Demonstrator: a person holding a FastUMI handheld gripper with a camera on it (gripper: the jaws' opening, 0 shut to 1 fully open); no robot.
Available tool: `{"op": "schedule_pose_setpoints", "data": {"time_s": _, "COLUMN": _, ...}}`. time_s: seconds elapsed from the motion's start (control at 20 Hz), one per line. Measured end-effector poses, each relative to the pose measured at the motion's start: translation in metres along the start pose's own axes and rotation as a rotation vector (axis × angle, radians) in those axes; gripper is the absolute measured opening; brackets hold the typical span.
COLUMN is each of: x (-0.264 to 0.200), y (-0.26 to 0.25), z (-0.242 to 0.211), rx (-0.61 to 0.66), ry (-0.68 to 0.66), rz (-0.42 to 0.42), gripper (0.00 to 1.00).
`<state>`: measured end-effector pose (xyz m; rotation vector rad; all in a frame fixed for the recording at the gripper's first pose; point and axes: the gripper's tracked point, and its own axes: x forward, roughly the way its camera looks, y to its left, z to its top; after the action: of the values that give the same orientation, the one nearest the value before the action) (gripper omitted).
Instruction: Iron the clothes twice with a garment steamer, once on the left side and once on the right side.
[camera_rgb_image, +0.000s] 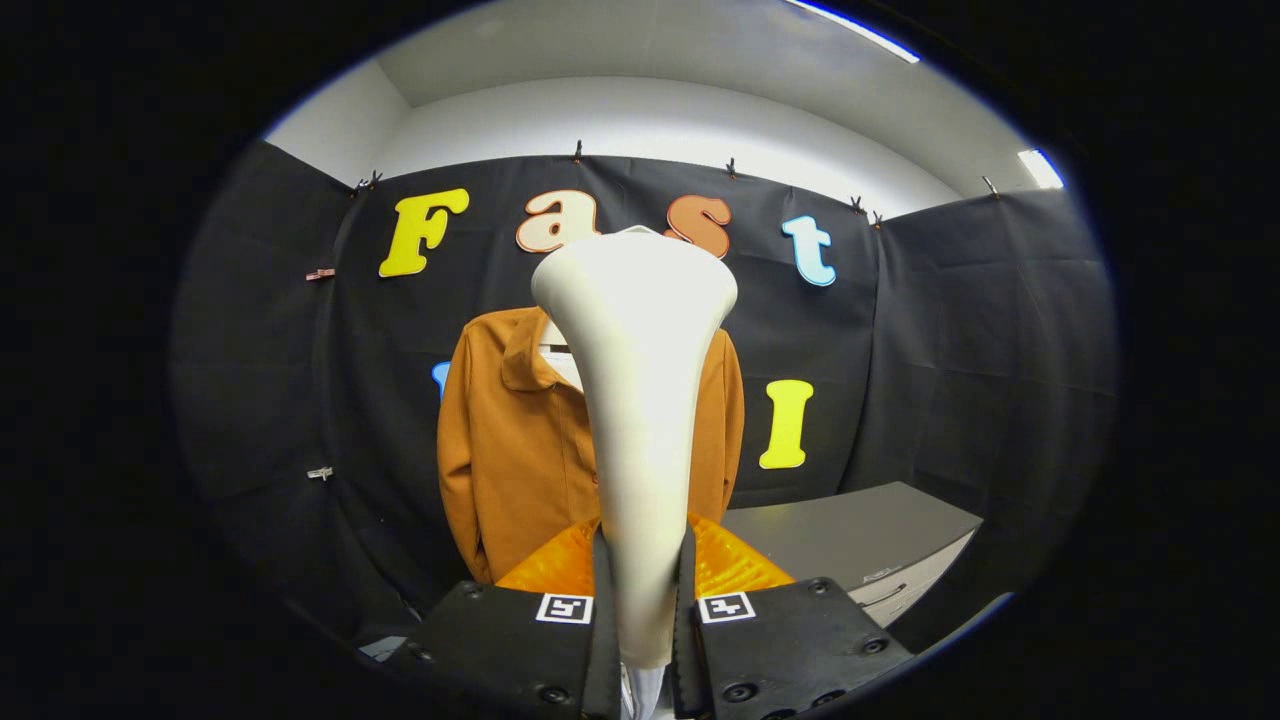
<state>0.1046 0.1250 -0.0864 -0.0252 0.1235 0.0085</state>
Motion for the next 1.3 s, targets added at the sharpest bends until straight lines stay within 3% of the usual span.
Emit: {"op": "schedule_pose_setpoints", "data": {"time_s": 1.3, "x": 0.0015, "y": 0.0067, "z": 0.0037, "rx": 0.007, "ry": -0.015, "rz": -0.004, "gripper": 0.24}}
